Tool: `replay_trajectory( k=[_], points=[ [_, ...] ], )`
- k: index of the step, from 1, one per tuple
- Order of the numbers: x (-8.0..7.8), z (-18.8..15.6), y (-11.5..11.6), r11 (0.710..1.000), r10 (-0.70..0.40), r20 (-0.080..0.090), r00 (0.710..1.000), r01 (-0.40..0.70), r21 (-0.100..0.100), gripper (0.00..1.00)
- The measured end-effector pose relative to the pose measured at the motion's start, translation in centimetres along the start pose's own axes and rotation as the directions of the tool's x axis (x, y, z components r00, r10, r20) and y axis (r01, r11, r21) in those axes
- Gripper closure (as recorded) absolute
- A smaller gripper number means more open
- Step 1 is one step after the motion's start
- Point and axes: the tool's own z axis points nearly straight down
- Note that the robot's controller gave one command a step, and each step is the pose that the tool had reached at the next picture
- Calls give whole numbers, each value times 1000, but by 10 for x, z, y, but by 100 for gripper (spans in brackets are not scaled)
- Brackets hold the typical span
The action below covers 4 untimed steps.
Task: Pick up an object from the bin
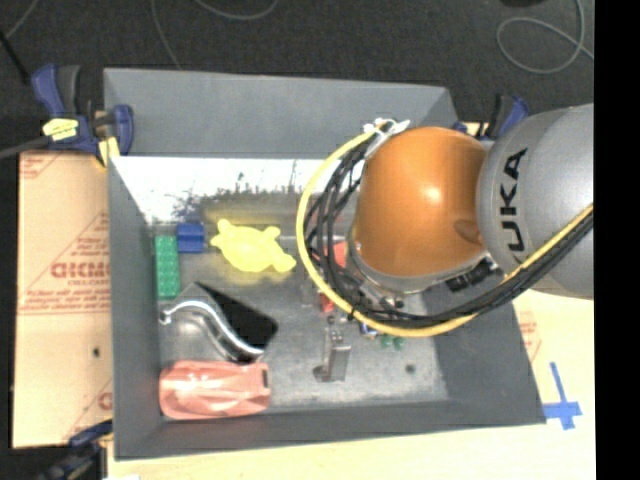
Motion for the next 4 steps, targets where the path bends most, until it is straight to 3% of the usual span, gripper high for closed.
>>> replay_trajectory(
  k=[1, 2, 3, 4],
  points=[
    [-2, -4, -1, 1000, 4, 9, 1000, -4, -1, 0],
    [-3, 62, 22, 997, -76, 11, 997, 76, 0, 0],
    [-8, 83, 74, 959, -283, 9, 959, 283, 1, 0],
    [-5, 103, 90, 965, -262, 13, 965, 262, 1, 0]
  ],
)
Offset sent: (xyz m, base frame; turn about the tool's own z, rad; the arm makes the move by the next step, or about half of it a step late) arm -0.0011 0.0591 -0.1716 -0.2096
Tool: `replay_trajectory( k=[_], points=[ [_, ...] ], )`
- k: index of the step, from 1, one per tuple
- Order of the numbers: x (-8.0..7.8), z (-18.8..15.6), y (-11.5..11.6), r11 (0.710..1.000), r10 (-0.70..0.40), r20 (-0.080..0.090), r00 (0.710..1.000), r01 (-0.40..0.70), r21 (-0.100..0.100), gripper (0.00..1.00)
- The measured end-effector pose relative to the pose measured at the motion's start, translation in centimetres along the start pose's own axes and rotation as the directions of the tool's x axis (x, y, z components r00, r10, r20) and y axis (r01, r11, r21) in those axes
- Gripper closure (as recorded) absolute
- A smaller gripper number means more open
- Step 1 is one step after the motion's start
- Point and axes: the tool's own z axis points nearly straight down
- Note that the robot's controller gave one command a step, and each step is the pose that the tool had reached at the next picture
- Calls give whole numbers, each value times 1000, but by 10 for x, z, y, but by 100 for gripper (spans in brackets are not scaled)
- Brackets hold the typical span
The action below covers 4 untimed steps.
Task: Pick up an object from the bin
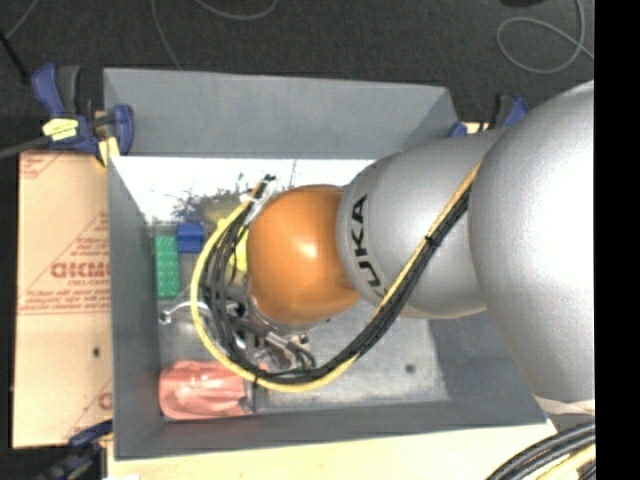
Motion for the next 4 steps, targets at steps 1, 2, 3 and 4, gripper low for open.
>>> replay_trajectory(
  k=[1, 2, 3, 4],
  points=[
    [-5, 41, 18, 964, 267, -5, 964, -267, 2, 0],
    [-20, 64, 35, 957, 288, -31, 957, -287, 29, 100],
    [-20, 64, 35, 957, 289, -31, 957, -288, 29, 100],
    [-19, 62, 34, 957, 290, -31, 957, -289, 29, 100]
  ],
)
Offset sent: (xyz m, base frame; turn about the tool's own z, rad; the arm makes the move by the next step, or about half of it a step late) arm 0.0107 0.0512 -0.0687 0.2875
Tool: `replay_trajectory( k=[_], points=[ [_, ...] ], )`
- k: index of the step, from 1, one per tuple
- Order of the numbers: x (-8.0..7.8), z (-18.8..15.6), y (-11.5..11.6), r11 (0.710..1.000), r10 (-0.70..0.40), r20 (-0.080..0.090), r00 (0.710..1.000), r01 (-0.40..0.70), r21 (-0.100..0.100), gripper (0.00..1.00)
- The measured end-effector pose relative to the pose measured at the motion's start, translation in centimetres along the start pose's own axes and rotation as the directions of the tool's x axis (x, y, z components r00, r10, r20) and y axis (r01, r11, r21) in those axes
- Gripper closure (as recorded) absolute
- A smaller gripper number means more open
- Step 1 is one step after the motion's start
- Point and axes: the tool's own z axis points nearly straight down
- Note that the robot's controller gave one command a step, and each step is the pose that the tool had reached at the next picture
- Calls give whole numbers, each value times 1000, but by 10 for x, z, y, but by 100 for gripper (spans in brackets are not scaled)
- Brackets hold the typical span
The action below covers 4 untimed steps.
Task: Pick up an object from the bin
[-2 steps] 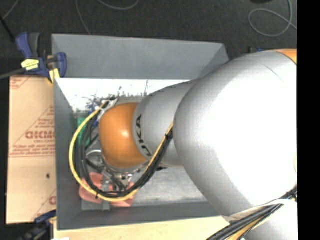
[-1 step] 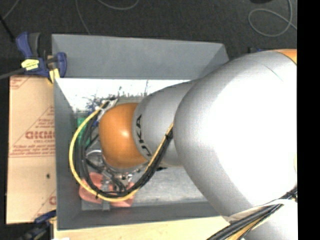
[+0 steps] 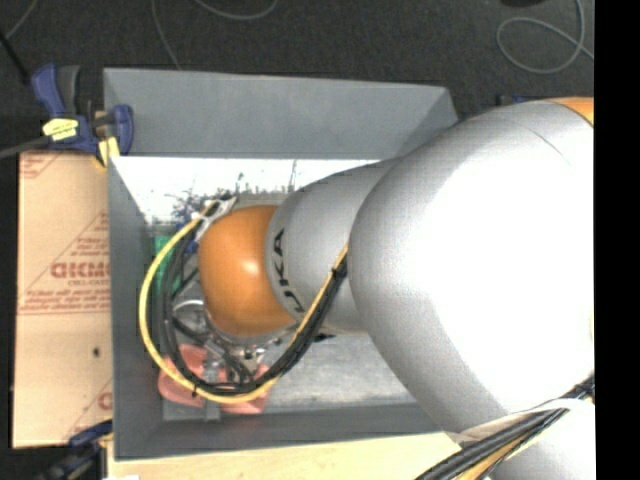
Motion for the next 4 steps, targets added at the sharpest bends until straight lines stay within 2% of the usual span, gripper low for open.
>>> replay_trajectory(
  k=[2, 4],
  points=[
    [0, -6, -2, 1000, 2, -1, 1000, -2, 1, 100],
    [2, -43, -2, 1000, 3, 0, 1000, -3, -1, 100]
  ],
)
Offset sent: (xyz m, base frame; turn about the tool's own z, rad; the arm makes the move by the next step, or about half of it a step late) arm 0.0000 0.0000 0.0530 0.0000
